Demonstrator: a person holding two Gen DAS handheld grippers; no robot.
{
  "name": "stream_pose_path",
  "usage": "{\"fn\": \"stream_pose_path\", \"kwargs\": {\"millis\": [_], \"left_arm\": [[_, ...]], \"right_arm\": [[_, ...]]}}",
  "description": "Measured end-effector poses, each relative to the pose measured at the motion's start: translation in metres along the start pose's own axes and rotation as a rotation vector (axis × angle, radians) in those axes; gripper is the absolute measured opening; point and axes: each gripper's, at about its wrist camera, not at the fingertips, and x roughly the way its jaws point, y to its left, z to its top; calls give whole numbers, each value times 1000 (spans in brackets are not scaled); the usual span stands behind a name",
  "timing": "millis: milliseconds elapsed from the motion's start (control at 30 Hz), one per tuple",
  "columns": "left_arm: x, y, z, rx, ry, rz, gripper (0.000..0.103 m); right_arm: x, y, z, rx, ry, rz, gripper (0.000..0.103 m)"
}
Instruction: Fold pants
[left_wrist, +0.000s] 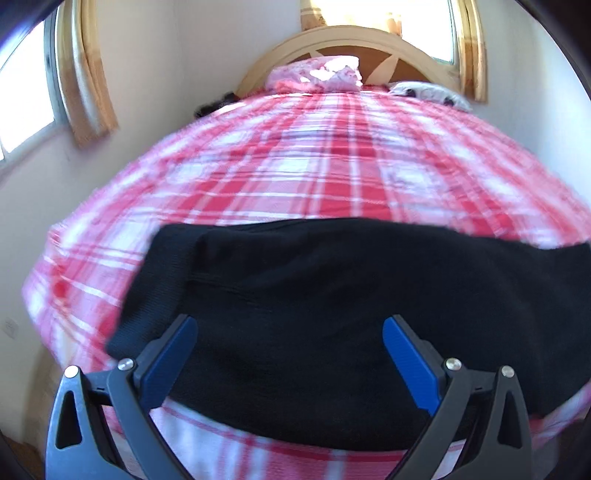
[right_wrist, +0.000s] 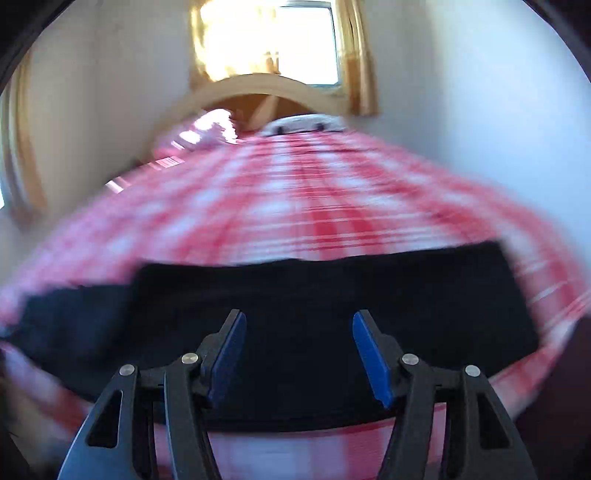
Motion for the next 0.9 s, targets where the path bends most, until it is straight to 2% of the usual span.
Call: {"fn": "stream_pose_path", "kwargs": {"millis": [33, 100, 133, 167, 233, 467, 533, 567, 600, 633, 700, 733, 800, 833, 900], "left_arm": [[4, 6, -3, 9, 8, 36, 102], [9, 29, -7, -44, 12, 20, 102], [10, 38, -8, -66, 17, 17, 103], [13, 49, -9, -76, 25, 26, 103], [15, 61, -10, -58, 24, 37, 103], [9, 76, -6, 25, 20, 55, 103], [-5, 72, 1, 55, -35, 62, 103], [-15, 70, 4, 77, -85, 86, 102], [-29, 69, 8, 101, -147, 90, 103], [-35, 70, 11, 105, -173, 79, 103], [-44, 81, 17, 67, -193, 64, 103], [-44, 87, 19, 42, -193, 65, 103], [-42, 109, 20, -44, -172, 94, 103], [-40, 118, 18, -74, -159, 109, 102], [-35, 134, 11, -128, -129, 138, 102]], "right_arm": [[7, 3, -5, -55, 4, -62, 62], [25, -13, -18, -59, 84, -174, 64], [23, -38, -23, 59, 58, -99, 70], [24, -56, -27, 155, 59, -81, 74], [22, -90, -29, 246, 59, -93, 74], [32, -111, -26, 223, 118, -134, 79], [24, -107, -15, 250, 97, -180, 79], [16, -96, -11, 224, 60, -167, 79], [4, -79, -7, 178, 14, -105, 79], [-5, -54, -4, 123, -17, -7, 79], [-12, -10, 0, 43, -23, 148, 79], [-15, 22, 2, -15, -18, 245, 79], [-20, 63, 0, -77, -15, 370, 79], [-20, 89, 1, -104, -3, 475, 79], [-17, 124, -1, -130, 26, 620, 79]]}}
